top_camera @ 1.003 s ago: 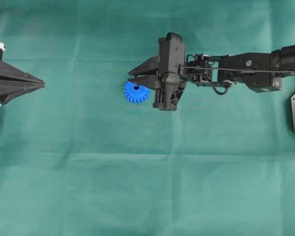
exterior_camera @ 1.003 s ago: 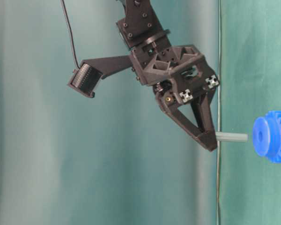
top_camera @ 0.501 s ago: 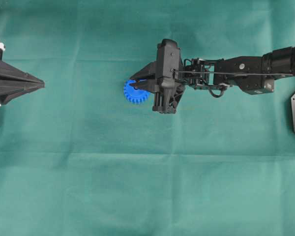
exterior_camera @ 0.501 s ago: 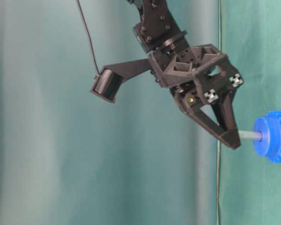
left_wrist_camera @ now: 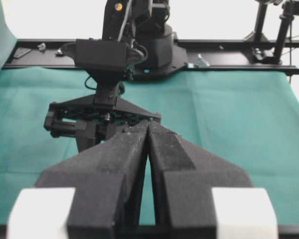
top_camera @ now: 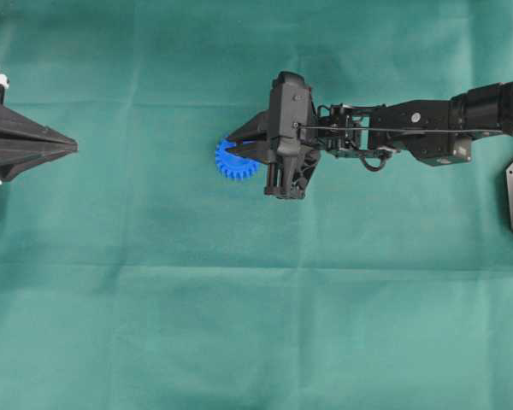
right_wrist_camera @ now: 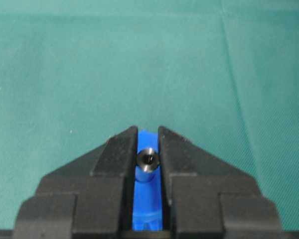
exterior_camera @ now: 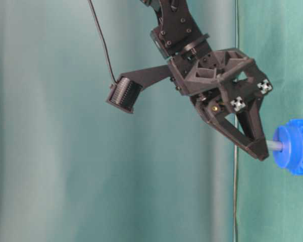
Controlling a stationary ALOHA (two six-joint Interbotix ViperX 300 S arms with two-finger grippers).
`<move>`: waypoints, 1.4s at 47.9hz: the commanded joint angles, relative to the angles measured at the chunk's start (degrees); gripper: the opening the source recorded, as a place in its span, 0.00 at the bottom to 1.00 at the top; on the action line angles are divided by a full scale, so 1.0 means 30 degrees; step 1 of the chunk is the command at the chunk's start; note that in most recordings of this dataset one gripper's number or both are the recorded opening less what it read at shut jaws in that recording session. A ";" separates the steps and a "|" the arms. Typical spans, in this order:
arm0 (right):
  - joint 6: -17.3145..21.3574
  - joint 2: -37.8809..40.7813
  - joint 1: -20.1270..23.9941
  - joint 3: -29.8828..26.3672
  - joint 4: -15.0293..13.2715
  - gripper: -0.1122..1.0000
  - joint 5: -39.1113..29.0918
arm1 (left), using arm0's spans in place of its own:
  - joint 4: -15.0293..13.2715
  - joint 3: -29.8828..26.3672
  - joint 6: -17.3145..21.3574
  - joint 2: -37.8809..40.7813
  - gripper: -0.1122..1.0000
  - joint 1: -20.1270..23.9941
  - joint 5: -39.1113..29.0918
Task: Insert the shaft placed at a random location into the center hole of the small gear at another random location.
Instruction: 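Align the shaft over the gear's center hole and lower it in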
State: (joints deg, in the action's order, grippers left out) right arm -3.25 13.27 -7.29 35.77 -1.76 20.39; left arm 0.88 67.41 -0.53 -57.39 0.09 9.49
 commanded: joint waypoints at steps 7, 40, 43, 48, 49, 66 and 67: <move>0.0176 0.0059 -0.0029 -0.0703 -0.0029 0.23 0.0205 | 0.0059 -0.0439 0.0000 0.0088 0.10 0.0000 0.0029; 0.0176 0.0410 -0.0029 -0.0703 -0.0029 0.23 0.0410 | 0.0059 -0.0439 0.0000 0.0117 0.10 -0.0029 -0.0117; 0.0176 0.0439 -0.0029 -0.0703 -0.0029 0.23 0.0410 | 0.0059 -0.0439 0.0000 0.0088 0.10 0.0000 -0.0088; 0.0205 0.0410 -0.0029 -0.0703 -0.0029 0.23 0.0410 | 0.0059 -0.0439 0.0000 0.0117 0.10 -0.0029 -0.0117; 0.0205 0.0410 -0.0029 -0.0703 -0.0029 0.23 0.0410 | 0.0059 -0.0439 0.0000 0.0117 0.10 -0.0029 -0.0117; 0.0264 0.0439 0.0000 -0.0703 0.0000 0.60 0.0439 | 0.0059 -0.0439 0.0000 0.0117 0.10 -0.0029 -0.0088; 0.0264 0.0439 0.0000 -0.0703 0.0000 0.65 0.0469 | 0.0059 -0.0439 0.0000 0.0088 0.10 -0.0029 -0.0088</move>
State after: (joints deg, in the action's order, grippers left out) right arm -3.25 15.56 -7.38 35.07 -1.76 20.74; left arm 0.88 67.41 -0.53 -57.30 0.09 8.88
